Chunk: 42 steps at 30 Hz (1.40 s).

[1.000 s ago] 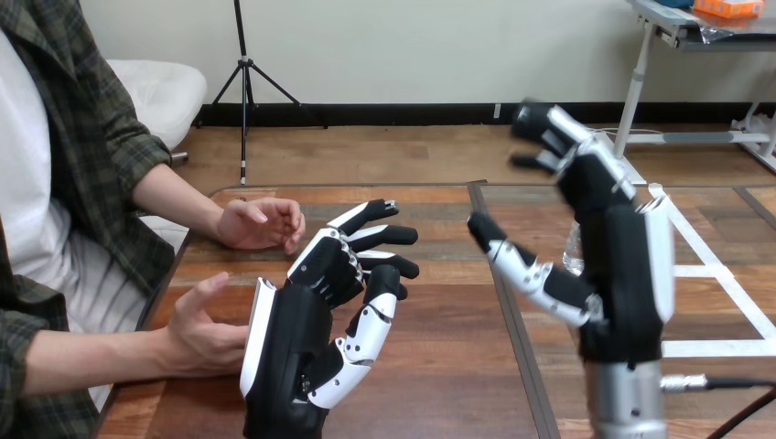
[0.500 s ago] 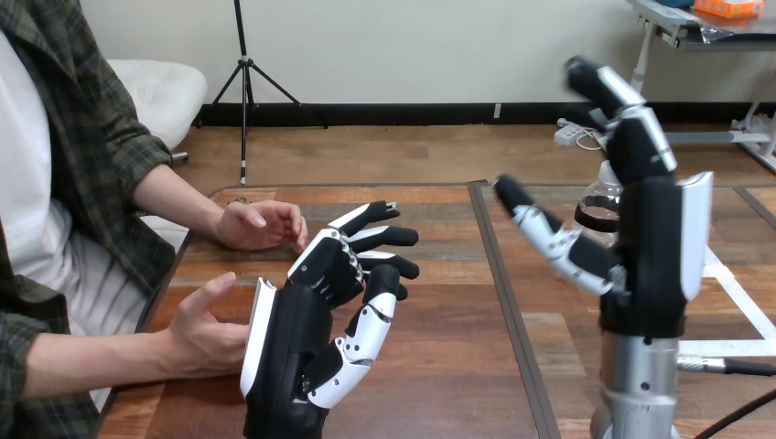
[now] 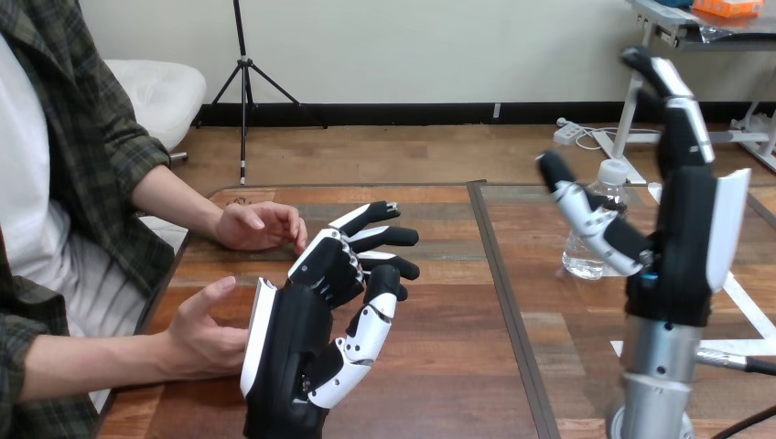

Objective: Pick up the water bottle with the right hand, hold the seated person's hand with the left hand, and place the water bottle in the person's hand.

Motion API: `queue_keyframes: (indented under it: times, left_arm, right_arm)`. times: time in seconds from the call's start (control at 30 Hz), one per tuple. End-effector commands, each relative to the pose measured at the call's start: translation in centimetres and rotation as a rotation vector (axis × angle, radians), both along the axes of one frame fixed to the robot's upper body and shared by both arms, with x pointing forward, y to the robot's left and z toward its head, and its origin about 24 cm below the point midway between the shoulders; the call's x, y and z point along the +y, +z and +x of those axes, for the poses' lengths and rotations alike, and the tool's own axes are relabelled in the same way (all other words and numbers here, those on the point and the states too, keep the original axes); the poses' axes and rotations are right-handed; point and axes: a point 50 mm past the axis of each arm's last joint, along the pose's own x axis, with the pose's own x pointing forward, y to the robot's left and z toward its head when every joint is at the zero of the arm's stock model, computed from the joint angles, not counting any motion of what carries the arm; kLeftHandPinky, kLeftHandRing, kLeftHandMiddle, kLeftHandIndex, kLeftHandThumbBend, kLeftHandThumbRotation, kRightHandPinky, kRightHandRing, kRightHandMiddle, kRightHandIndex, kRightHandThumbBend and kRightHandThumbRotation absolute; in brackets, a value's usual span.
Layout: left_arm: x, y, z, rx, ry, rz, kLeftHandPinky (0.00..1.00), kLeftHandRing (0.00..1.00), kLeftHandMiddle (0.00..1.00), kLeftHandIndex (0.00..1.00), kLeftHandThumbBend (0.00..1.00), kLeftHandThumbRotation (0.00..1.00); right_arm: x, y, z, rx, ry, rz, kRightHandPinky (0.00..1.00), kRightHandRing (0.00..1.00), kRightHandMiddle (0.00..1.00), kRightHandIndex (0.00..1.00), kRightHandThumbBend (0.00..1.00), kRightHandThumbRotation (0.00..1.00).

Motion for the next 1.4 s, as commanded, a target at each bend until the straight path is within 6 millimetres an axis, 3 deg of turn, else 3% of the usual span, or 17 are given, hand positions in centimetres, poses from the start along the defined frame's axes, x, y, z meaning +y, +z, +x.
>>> queue_keyframes:
  times: [0.0,0.77,1.37]
  left_arm:
    - [-0.2,1.7,1.0,-0.093,-0.005,-0.022,0.46,0.57,0.68,0.75,0.23,0.38]
    - [-0.2,1.7,0.8,-0.084,-0.032,-0.062,0.46,0.57,0.68,0.75,0.23,0.39]
    - [-0.4,1.7,0.7,-0.082,-0.029,-0.081,0.45,0.56,0.67,0.74,0.23,0.41]
  right_arm:
    - [-0.1,2.1,1.7,-0.049,-0.014,-0.016,0.89,0.92,0.89,0.82,0.68,0.23]
    - [-1.8,2.2,3.3,0.075,-0.085,-0.116,0.96,0.93,0.89,0.82,0.68,0.06]
    - [-2.7,1.7,5.2,0.189,-0.065,-0.017,0.95,0.91,0.9,0.82,0.71,0.0]
